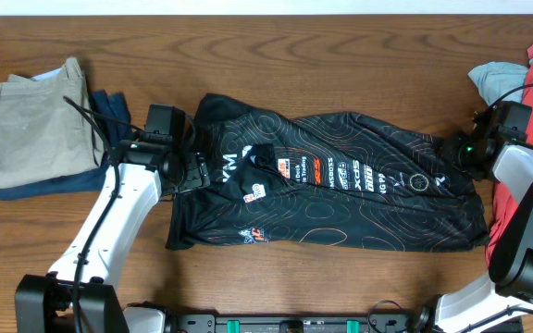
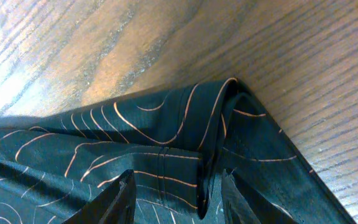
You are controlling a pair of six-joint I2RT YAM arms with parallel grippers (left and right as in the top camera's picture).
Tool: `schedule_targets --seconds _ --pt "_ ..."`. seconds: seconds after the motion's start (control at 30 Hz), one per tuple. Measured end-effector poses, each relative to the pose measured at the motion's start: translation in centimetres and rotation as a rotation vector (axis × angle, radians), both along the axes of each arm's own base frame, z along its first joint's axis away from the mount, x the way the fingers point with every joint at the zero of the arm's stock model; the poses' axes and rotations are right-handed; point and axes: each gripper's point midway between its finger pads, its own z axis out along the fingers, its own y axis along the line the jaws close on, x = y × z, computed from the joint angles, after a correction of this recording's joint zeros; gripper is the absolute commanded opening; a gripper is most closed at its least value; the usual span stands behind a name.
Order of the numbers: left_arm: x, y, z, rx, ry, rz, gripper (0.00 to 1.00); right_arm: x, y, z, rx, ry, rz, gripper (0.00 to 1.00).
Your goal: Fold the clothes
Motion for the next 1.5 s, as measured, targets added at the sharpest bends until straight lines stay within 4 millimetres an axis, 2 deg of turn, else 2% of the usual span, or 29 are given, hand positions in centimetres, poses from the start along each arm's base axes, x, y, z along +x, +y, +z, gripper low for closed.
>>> schedule_targets --seconds 0.13,0.27,0.53,0.67,0.73,1.07,1.1,1.17,1.27,1.5 --pt "0.0 0.0 0.0 0.000 0.000 0.000 0.85 0.0 0.0 0.0 -0.001 0.002 0.001 0.34" --pt "0.0 0.0 0.0 0.000 0.000 0.000 0.85 0.0 0.0 0.0 -0.001 0.002 0.000 0.32" --pt "0.0 0.0 0.0 0.000 0.000 0.000 0.85 0.0 0.8 -0.2 -0.023 0.018 0.021 0.10" --pt "0.0 0.0 0.0 0.000 0.000 0.000 0.84 0.0 0.9 -0.2 -0.030 0.022 0.021 0.07" --pt "0.0 0.0 0.0 0.000 0.000 0.000 0.84 0.0 0.9 -0.3 -0.033 0.023 0.023 0.01" --pt "0.0 0.0 0.0 0.000 0.000 0.000 0.84 -0.2 0.9 -0.3 -0.033 0.032 0.022 0.01" --pt "0.0 0.0 0.0 0.000 0.000 0.000 0.83 -0.3 1.0 -0.3 -0.031 0.034 0.024 0.01" --pt "0.0 0.0 0.0 0.000 -0.002 0.002 0.73 -0.5 1.2 -0.2 -0.023 0.041 0.037 0.01" --pt "0.6 -0.1 0.2 0.000 -0.026 -0.019 0.70 -1.0 1.6 0.7 -0.018 0.040 0.062 0.01" --pt "2.3 -0.6 0.7 -0.013 -0.099 -0.054 0.60 -3.0 1.7 6.0 -0.075 0.000 0.070 0.01"
